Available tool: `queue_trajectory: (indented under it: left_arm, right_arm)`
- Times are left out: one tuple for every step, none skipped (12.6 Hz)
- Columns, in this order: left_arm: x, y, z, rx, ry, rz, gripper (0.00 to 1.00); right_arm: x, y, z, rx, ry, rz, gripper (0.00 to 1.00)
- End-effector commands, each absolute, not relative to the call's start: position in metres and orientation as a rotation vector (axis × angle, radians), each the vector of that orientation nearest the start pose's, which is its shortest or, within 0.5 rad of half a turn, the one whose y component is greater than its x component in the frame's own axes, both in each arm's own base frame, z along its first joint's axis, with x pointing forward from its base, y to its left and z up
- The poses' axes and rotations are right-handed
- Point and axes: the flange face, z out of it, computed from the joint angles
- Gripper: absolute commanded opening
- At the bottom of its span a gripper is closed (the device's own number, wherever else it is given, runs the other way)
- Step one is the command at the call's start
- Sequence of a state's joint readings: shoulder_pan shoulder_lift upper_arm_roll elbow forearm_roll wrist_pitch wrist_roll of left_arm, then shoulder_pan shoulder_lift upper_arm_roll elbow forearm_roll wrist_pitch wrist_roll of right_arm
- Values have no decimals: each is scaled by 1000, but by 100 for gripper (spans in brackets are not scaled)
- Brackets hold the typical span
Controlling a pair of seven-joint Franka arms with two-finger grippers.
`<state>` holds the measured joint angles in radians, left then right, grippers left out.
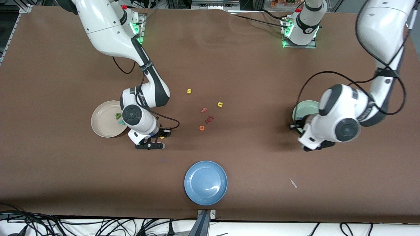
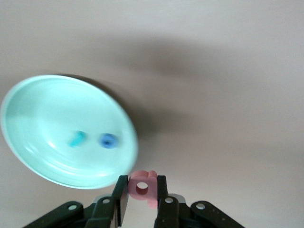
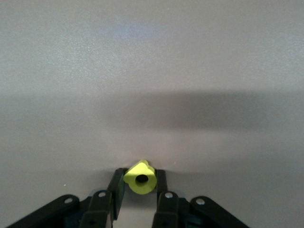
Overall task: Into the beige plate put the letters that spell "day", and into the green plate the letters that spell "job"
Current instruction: 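Close the right and left grippers on the yellow d and pink q, then place the yellow d on the beige plate and pink q on the green plate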
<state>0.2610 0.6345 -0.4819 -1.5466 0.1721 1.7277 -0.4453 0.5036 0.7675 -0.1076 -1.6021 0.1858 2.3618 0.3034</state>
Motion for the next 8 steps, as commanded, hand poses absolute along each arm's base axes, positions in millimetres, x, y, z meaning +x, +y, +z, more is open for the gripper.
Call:
queue_trajectory:
  left_arm:
    - [625, -32, 258, -3088, -164, 749, 10]
    - [619, -10, 248, -3065, -120, 766, 10]
    - [613, 2, 239, -3040, -92, 779, 10]
    - [613, 9, 230, -3046, -101, 762, 10]
    - [608, 9, 215, -3046, -93, 775, 11]
    - [600, 19, 205, -3036, -96, 783, 12]
    - [592, 28, 194, -3032, -82, 801, 14]
    - [586, 32, 187, -3034, -70, 820, 18]
  right_arm:
    - [640, 289, 179, -3058, 35, 36, 10]
    - [648, 290, 192, -3048, 48, 43, 10]
    - [647, 287, 198, -3063, 33, 105, 9]
    - [650, 284, 207, -3070, 15, 114, 9]
    - [651, 280, 214, -3071, -22, 121, 9]
    - [650, 267, 225, -3080, -74, 152, 9]
    - [648, 243, 235, -3095, -163, 214, 9]
    - [645, 223, 240, -3093, -258, 238, 9]
